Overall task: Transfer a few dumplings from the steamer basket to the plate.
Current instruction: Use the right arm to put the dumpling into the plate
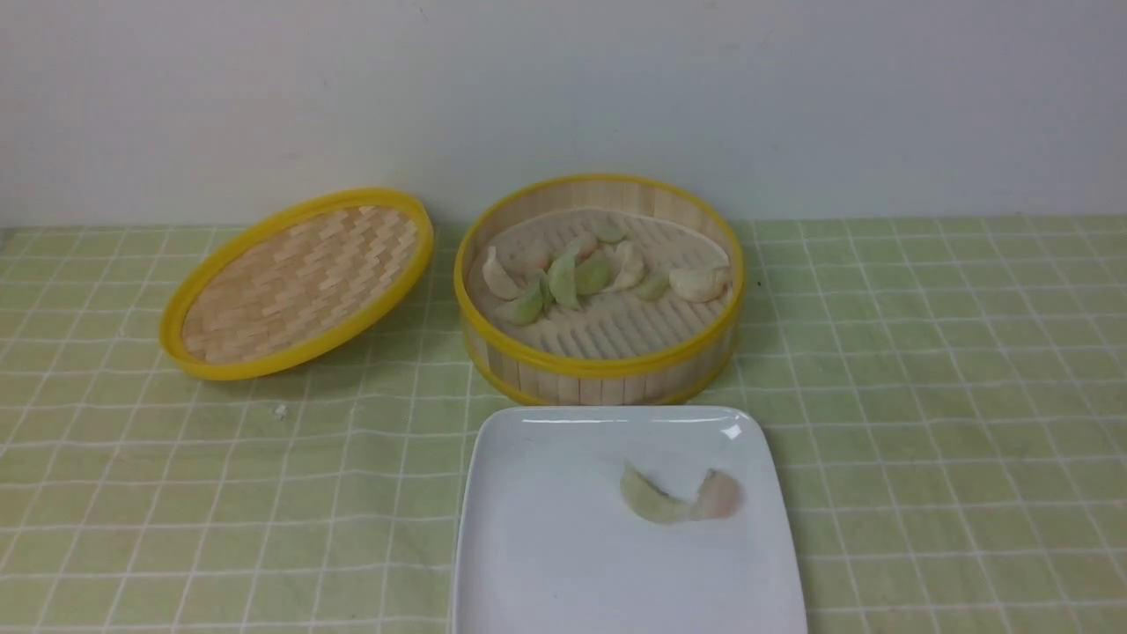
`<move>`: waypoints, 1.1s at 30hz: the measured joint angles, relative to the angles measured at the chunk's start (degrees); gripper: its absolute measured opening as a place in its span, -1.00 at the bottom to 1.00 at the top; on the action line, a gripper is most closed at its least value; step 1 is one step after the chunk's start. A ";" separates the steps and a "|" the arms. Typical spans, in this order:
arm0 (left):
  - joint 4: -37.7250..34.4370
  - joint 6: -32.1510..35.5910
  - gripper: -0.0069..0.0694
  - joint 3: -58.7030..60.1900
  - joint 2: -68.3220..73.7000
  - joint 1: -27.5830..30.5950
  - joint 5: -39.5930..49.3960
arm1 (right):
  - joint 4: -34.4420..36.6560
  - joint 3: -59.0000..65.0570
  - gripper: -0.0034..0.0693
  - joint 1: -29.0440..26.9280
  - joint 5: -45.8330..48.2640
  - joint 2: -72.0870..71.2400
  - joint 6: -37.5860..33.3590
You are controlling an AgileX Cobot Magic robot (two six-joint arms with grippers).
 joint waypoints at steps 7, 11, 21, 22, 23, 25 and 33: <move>8.48 -3.79 -0.83 10.24 -2.36 4.07 -12.92 | 0.00 0.00 -0.94 0.00 0.00 0.00 0.00; 14.18 -7.75 -0.83 18.88 -6.05 5.64 -17.97 | 0.00 0.00 -0.94 0.00 0.00 0.00 0.00; 18.76 -12.68 -0.83 38.49 -15.37 5.71 -20.75 | -0.20 0.00 -0.94 0.00 0.00 0.00 0.00; 18.76 -12.77 -0.83 38.87 -15.37 5.71 -20.75 | -0.20 0.00 -0.94 0.00 0.00 0.00 0.00; 18.83 -12.95 -0.83 39.99 -15.37 5.27 -20.75 | -0.20 0.00 -0.94 0.00 0.00 0.00 0.00; 18.83 -13.01 -0.83 40.80 -15.37 4.64 -20.80 | -0.20 0.00 -0.94 0.00 0.00 0.00 0.00; 18.77 -13.05 -0.83 43.33 -15.37 1.09 -24.82 | -0.20 0.00 -0.94 0.00 0.06 0.00 0.00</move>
